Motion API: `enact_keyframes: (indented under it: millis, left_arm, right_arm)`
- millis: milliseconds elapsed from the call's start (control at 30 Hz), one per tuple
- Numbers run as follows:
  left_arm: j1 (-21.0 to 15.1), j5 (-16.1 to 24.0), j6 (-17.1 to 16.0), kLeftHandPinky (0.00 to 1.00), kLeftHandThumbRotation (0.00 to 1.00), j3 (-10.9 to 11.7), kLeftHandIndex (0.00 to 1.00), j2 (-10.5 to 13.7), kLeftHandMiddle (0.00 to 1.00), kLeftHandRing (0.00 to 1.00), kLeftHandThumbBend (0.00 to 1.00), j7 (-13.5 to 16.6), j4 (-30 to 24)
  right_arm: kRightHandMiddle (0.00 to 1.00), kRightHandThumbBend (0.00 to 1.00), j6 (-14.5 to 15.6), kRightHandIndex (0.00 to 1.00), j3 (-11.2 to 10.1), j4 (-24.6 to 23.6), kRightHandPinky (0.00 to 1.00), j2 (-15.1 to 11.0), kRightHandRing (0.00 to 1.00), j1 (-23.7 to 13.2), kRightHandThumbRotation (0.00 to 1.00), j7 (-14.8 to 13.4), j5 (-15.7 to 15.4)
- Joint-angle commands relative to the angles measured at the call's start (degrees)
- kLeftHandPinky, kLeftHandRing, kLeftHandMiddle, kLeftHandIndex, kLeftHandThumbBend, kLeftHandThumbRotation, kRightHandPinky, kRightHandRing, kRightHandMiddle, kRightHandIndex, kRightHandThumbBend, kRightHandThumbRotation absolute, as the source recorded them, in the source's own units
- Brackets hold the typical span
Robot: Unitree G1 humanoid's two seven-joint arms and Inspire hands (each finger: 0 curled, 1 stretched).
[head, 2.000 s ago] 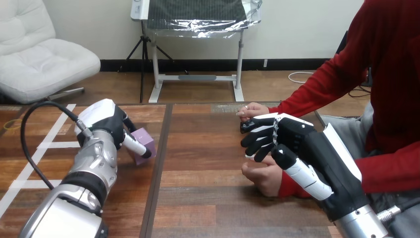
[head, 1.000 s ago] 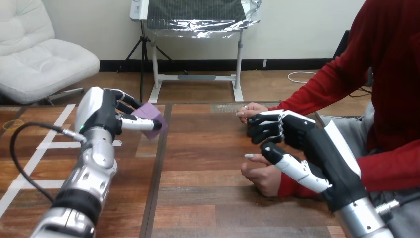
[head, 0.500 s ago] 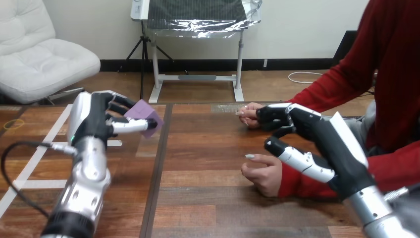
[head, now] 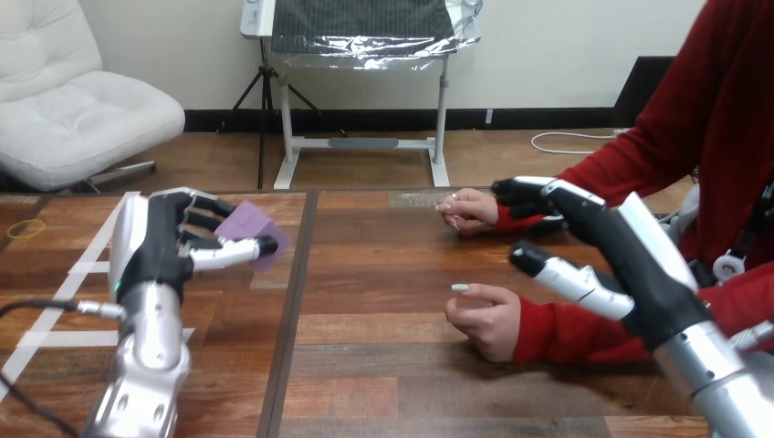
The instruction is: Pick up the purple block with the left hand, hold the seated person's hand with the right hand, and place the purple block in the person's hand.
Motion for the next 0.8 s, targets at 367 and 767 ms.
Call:
enact_keyframes:
  millis: [367,767]
  left_arm:
    - [1.1,-3.0,-0.8,0.34,0.0,3.6,0.44,-0.4,0.42,0.39,0.64,-1.1,-14.5]
    - [2.5,-3.2,-0.3,0.33,0.0,3.8,0.44,-0.9,0.42,0.38,0.65,-1.2,-17.5]
  right_arm:
    - [0.78,0.95,-5.5,0.78,-1.7,12.6,0.66,-6.3,0.76,-13.4,0.92,-1.2,-0.9]
    - [0.79,0.92,-7.9,0.79,-0.2,19.6,0.65,-10.1,0.76,-16.8,0.86,0.2,-3.4]
